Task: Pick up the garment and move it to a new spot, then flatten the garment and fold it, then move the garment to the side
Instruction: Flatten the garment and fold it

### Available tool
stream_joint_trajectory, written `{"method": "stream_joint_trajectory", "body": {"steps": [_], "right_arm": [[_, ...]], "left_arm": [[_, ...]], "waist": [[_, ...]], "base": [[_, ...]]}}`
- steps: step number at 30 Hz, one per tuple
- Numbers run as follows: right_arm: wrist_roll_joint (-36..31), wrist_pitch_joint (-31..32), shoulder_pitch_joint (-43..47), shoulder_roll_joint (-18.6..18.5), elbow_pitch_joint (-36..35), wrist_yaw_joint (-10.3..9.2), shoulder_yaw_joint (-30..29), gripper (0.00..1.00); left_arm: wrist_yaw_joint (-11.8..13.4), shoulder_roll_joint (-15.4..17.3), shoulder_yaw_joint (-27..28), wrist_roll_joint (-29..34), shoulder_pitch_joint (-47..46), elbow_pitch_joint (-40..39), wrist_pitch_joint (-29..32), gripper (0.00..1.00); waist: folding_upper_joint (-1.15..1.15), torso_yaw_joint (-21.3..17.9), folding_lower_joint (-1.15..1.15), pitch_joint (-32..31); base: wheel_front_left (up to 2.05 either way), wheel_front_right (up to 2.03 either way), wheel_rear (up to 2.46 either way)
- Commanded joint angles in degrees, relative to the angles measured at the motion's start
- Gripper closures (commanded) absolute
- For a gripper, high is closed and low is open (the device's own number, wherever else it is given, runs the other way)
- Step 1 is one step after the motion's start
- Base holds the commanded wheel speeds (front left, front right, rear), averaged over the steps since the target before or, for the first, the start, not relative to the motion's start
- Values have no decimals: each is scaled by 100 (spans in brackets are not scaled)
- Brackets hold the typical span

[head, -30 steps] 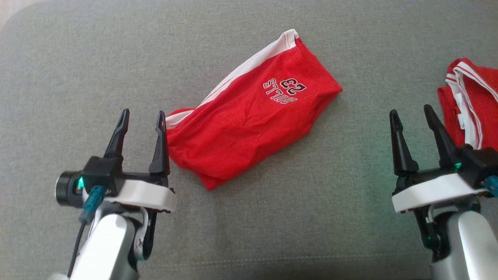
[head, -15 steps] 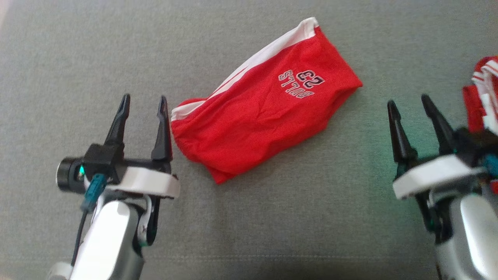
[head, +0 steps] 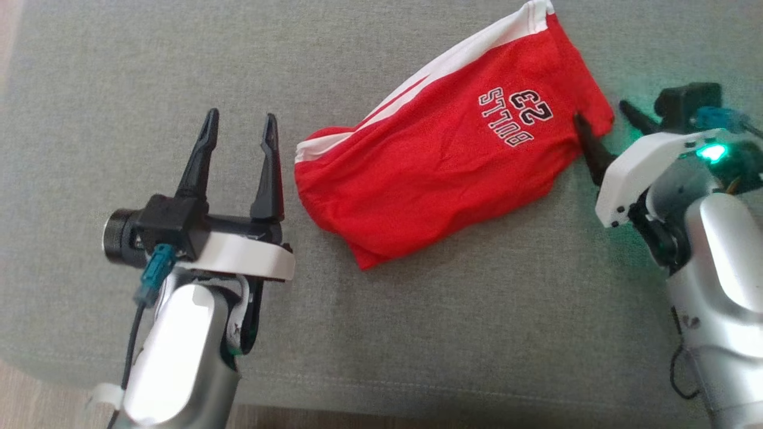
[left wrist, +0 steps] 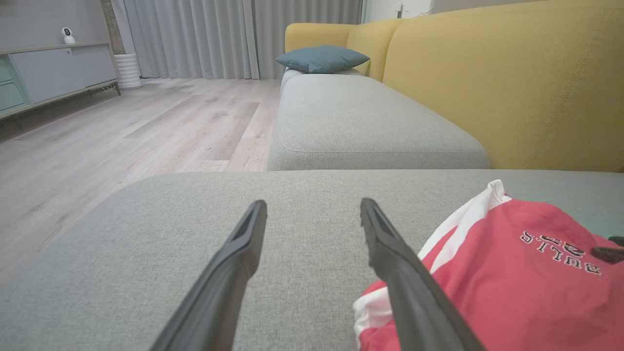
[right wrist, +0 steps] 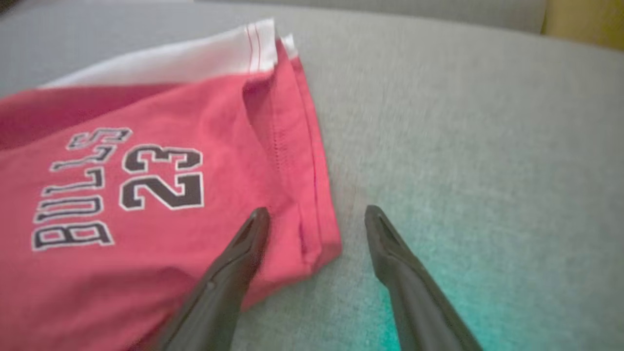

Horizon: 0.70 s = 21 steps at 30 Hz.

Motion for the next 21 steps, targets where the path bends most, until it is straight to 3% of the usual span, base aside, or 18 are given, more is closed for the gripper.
{"method": "stream_joint_trajectory", "body": {"steps": [1,4,5,6,14,21], "right_arm": [[64,33,-75,-9,-135,19,114,0],[248,317,-146,27,177,19,225,1],[314,393,-149,40,235,19,270,40],[400,431,-143,62,261,19,312,99],[752,-228,428,187,-39,19,251,100],[751,-606,1647,541,-619,19,-407,100]], "left_arm": [[-17,66,205,51,-168,-154,-29,0],[-50,21,244,88,-156,-127,-29,0],[-57,10,263,99,-147,-122,-29,0],[-63,0,284,110,-135,-117,-29,0],[-148,-40,397,213,10,-53,-29,0],[-209,-13,454,292,199,55,-29,0]], "waist": [[0,12,0,1],[0,21,0,-13],[0,11,0,-21],[0,-5,0,-35],[0,-233,0,-301],[0,-415,0,-646]], "base": [[0,0,0],[0,0,0],[0,0,0],[0,0,0],[0,0,0],[0,0,0]]}}
